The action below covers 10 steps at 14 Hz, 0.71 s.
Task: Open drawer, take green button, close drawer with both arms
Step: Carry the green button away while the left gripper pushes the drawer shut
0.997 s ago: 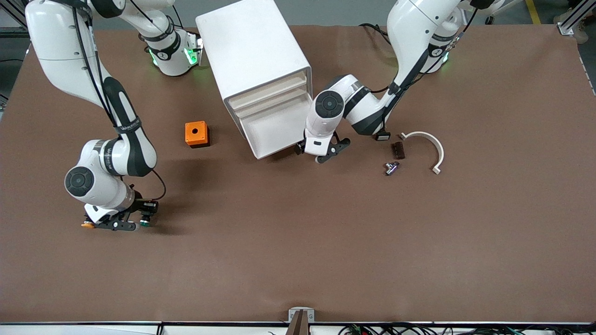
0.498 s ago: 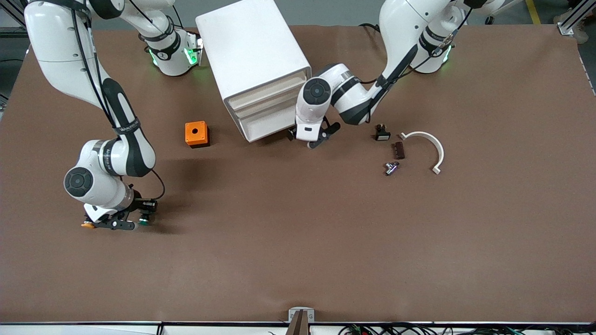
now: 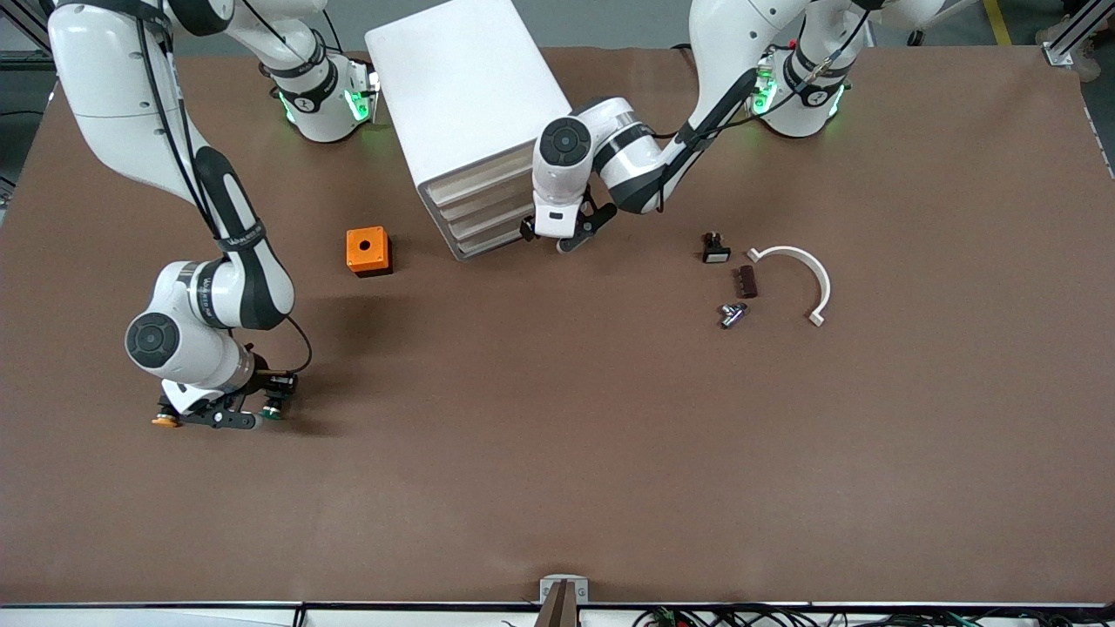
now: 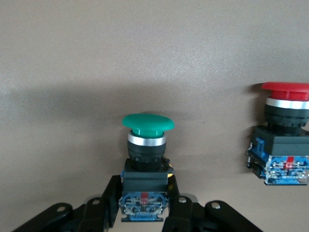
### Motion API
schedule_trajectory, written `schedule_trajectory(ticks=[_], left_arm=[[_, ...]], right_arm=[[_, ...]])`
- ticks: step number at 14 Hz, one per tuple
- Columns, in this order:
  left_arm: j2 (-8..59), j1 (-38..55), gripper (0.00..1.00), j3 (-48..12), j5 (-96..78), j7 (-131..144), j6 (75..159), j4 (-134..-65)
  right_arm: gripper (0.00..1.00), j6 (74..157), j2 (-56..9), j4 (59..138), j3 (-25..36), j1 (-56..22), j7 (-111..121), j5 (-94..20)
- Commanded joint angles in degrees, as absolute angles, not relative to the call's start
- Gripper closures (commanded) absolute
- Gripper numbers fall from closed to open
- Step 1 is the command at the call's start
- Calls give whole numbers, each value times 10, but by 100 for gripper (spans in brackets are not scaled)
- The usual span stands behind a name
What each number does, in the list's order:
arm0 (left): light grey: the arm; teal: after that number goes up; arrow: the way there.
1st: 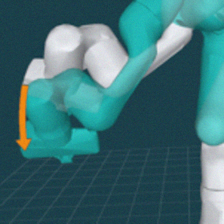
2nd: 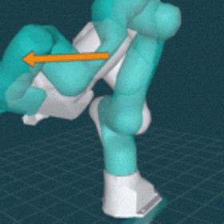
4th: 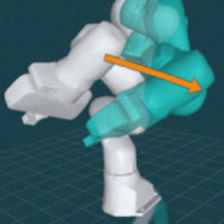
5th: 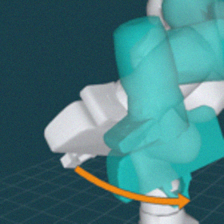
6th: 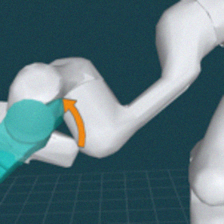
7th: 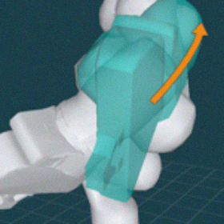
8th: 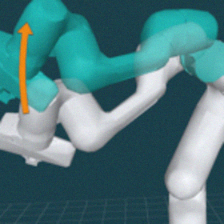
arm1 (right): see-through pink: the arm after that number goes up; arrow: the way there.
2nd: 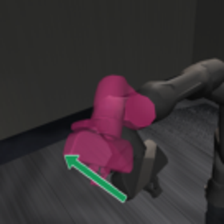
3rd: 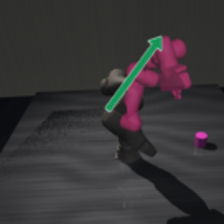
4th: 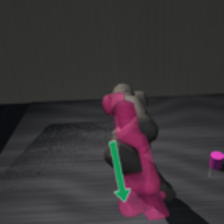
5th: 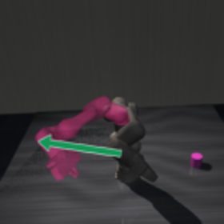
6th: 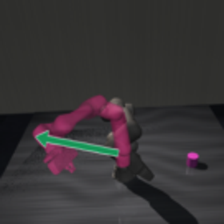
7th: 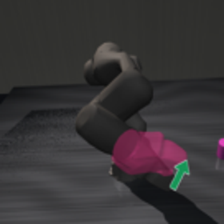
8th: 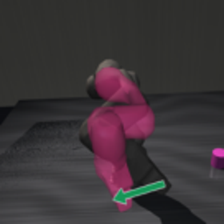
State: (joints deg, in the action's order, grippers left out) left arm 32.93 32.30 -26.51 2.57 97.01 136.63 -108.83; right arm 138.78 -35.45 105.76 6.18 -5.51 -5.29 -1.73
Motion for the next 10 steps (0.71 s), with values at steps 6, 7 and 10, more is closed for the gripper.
schedule_trajectory(ticks=[6,7,10], left_arm=[[315,335,0,-270,23,1012,1363,-1084],[312,333,0,-269,24,1012,1362,-1080],[294,317,0,-268,27,1006,1318,-1065]], right_arm=[[0,1327,-342,1006,59,-48,-59,34],[0,1298,-331,995,59,-49,-55,36],[0,1233,-293,977,59,-47,-15,36]])
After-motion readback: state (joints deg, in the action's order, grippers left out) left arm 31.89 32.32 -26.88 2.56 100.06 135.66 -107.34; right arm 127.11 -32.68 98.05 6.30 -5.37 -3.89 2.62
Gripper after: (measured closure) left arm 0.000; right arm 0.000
